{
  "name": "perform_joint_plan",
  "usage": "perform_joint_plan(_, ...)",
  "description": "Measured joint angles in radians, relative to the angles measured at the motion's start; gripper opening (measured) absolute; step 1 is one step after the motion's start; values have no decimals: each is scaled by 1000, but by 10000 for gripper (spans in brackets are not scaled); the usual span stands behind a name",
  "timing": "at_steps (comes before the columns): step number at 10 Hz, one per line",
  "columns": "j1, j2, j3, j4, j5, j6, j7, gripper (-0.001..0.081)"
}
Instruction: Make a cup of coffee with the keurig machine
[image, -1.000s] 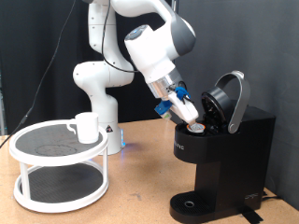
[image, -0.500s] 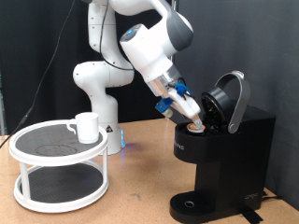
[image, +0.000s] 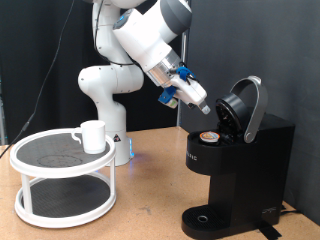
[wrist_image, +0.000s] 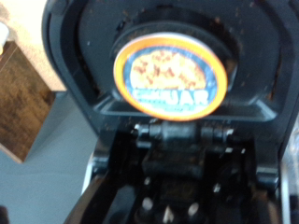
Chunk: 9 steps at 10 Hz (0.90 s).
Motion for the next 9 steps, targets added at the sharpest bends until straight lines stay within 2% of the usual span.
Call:
perform_joint_plan(3, 0, -28, -15, 42, 98, -46, 10, 734)
perform_joint_plan(7, -1, -83, -27, 116, 104, -109, 105, 734)
perform_joint_plan(9, -8, -94, -28, 131, 94, -126, 143, 734)
